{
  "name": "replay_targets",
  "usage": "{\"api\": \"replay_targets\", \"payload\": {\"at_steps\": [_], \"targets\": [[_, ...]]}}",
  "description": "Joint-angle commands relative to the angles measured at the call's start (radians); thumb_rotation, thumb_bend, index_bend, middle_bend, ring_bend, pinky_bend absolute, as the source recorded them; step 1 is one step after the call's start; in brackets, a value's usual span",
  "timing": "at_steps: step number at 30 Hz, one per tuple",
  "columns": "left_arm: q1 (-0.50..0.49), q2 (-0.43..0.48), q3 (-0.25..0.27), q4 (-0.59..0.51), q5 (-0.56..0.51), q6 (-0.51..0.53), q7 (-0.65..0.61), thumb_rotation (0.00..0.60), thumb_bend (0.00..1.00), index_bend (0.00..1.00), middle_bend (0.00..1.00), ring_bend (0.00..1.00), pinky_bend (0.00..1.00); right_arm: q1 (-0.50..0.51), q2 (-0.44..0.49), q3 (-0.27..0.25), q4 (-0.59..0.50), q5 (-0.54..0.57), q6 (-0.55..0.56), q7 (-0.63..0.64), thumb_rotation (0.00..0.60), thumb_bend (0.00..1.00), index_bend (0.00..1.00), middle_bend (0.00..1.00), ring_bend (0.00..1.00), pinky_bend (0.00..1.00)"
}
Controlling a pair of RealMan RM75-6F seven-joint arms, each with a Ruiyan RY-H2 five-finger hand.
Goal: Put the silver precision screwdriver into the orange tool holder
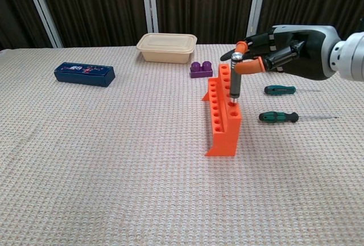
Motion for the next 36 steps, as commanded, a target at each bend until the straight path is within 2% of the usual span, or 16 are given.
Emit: {"api": "replay_targets", "payload": {"at_steps": [1,13,24,36], "targets": [[-0.001,-0.001,0.0,0.002,-0.001,-0.001,-0.001,0.6,0.18,0.0,0.0,0.0,0.0,-0.003,-0.008,-0.007,-0.005,-0.002,0.011,-0.013,0.6,0.4,0.64,0.22,0.0,0.0],[-0.002,-0.008,0.001,0.016,-0.004,-0.008,-0.013,0.6,0.18,0.0,0.0,0.0,0.0,0.007,-0.038,-0.014,0.023,0.045,0.025,-0.074,0.6,0.4,0.64,0.22,0.0,0.0],[-0.005,-0.011,0.001,0.015,-0.005,-0.011,-0.009,0.6,0.18,0.0,0.0,0.0,0.0,0.006,-0.028,-0.006,0.017,0.064,0.02,-0.088,0.6,0.4,0.64,0.22,0.0,0.0],[-0.003,-0.009,0.002,0.013,-0.006,-0.007,-0.008,0.6,0.18,0.0,0.0,0.0,0.0,0.004,-0.059,-0.013,0.04,0.066,0.007,-0.079,0.6,0.4,0.64,0.22,0.0,0.0]]}}
